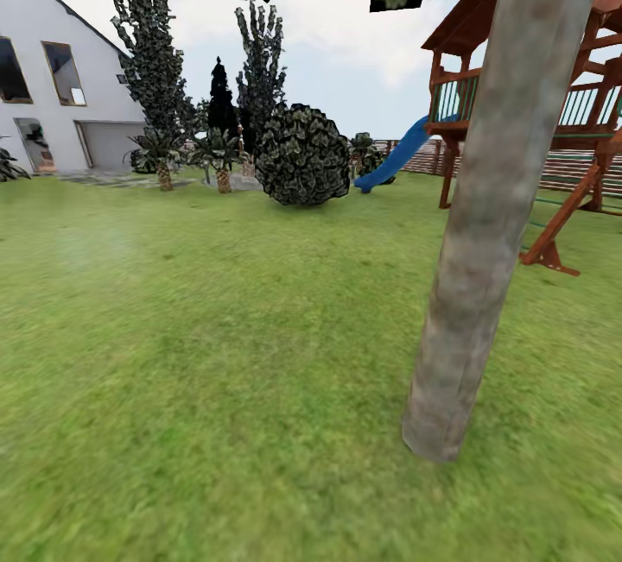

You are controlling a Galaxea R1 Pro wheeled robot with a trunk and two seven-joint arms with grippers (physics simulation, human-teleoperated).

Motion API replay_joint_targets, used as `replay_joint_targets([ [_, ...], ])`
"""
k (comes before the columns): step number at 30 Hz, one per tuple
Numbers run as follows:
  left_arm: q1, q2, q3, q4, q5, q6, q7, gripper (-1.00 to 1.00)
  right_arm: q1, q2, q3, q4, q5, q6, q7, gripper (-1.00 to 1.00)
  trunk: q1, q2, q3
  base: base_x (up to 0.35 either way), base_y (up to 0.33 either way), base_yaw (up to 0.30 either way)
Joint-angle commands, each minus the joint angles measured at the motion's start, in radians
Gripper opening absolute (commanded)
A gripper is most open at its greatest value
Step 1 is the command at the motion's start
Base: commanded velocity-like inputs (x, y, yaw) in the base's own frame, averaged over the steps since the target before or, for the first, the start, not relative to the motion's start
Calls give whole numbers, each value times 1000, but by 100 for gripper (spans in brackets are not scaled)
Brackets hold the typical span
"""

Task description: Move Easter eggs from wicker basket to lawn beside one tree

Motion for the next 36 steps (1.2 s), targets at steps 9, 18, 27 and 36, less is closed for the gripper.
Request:
replay_joint_targets([
  [9,51,-6,-2,-50,-1,-8,-3,100,6,-51,3,3,4,5,-1,100,0,0,0,0,0,0],
  [18,102,-11,0,-58,-2,-8,-2,100,6,-73,3,10,6,4,0,100,0,0,0,0,0,-3],
  [27,109,-11,-1,-58,-2,-8,-2,100,6,-74,-2,11,-4,-8,8,100,0,0,-2,0,0,-254],
  [36,109,-12,-2,-58,-2,-7,-2,100,6,-74,-5,11,-4,-8,8,100,0,0,-6,0,0,-300],
])
